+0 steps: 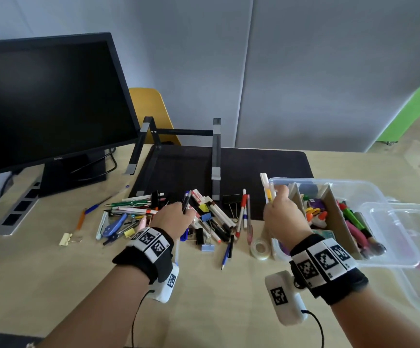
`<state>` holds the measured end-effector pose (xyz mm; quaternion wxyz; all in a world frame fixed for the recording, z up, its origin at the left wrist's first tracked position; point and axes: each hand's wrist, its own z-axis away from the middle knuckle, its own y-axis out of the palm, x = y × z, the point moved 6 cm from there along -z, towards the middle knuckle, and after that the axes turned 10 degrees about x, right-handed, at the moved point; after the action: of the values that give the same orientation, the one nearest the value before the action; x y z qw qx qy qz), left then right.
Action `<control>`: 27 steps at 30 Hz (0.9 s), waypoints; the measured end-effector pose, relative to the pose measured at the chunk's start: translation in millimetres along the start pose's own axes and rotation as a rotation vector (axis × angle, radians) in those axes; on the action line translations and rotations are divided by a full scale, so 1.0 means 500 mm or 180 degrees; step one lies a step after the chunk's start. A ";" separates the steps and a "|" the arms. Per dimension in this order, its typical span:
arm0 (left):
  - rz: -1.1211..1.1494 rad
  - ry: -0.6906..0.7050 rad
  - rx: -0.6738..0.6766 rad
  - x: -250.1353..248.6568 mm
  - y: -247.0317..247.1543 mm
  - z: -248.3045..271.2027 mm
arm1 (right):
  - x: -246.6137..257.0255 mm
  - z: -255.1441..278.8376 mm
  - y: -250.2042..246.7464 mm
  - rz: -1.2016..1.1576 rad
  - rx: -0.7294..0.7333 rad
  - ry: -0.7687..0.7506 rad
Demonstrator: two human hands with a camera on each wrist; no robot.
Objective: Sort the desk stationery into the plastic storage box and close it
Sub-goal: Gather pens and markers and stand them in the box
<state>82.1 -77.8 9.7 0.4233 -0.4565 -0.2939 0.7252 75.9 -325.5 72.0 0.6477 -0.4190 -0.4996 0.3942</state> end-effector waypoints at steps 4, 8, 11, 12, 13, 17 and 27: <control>0.0613 0.0131 -0.0166 -0.050 -0.012 0.019 | -0.065 -0.011 0.026 -0.0725 0.0905 0.0080; 0.0816 0.0353 -0.0262 -0.095 -0.013 0.035 | -0.077 -0.002 0.046 -0.0510 0.1271 0.0294; 0.0930 0.0441 -0.0184 -0.126 -0.009 0.042 | -0.075 -0.005 0.058 -0.0272 0.1418 0.0231; 0.0973 0.0478 -0.0152 -0.137 -0.008 0.044 | -0.074 -0.005 0.062 -0.0179 0.1445 0.0221; 0.1013 0.0516 -0.0132 -0.145 -0.006 0.045 | -0.075 -0.006 0.066 -0.0131 0.1479 0.0223; 0.1077 0.0734 -0.0078 -0.181 -0.004 0.052 | -0.082 -0.003 0.065 -0.0066 0.1459 -0.0002; 0.1020 0.1199 0.0188 -0.269 0.020 0.066 | -0.091 0.011 0.071 0.0094 0.1690 -0.0337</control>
<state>78.6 -202.4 70.6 0.3633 -0.6119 -0.1123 0.6935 58.5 -355.0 25.4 0.7021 -0.2205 -0.4057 0.5420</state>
